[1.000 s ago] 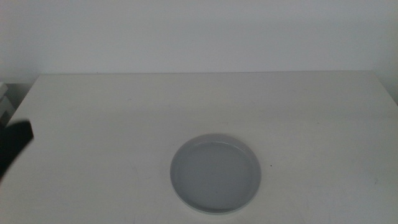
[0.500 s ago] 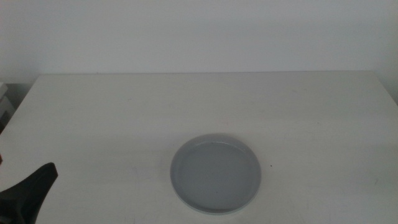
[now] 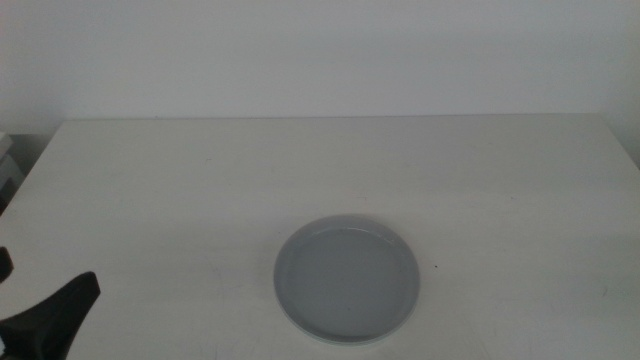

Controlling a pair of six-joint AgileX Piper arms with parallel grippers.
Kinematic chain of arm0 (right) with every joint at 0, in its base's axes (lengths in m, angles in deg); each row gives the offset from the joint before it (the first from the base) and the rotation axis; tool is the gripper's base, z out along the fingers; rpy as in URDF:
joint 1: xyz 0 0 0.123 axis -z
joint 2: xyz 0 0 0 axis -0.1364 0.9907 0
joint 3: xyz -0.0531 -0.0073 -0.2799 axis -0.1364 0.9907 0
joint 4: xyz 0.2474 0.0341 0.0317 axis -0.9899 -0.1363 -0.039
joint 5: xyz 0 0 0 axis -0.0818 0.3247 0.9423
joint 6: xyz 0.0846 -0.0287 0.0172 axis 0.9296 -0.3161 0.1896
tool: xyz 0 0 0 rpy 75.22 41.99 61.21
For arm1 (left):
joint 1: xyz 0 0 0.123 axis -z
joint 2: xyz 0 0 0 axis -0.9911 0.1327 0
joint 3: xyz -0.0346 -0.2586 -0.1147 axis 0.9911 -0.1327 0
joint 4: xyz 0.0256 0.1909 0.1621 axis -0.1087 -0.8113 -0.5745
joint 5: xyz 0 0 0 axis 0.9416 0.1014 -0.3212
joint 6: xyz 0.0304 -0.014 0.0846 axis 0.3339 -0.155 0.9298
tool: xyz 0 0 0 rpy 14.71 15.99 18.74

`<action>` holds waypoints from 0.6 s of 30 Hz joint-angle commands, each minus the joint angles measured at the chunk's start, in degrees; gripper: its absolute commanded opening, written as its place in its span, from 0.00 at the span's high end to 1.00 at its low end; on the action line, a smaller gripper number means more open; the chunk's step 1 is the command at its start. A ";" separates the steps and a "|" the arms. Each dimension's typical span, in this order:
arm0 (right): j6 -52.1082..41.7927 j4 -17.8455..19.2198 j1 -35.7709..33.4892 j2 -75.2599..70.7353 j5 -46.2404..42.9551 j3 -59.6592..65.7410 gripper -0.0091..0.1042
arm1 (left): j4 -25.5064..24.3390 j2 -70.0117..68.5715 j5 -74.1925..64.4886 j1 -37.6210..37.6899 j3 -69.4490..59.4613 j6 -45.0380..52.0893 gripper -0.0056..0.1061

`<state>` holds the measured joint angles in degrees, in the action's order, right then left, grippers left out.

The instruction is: Stack the three bowls on top of each other.

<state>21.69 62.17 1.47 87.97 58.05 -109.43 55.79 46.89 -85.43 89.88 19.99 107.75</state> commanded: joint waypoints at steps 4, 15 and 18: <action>-0.31 0.84 0.41 0.86 -5.70 3.43 0.54 | -1.29 -0.14 9.53 -0.12 -2.40 -0.47 0.02; -0.31 1.47 0.76 -3.18 -18.80 17.71 0.54 | -5.19 -7.18 16.87 -0.12 -15.46 -0.47 0.02; -0.31 1.47 1.89 -3.18 -18.80 19.73 0.54 | -5.19 -10.52 16.79 -0.12 -18.65 -0.47 0.02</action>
<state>21.69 63.00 2.65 86.37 44.26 -88.88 50.07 37.23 -73.05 89.88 1.03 107.75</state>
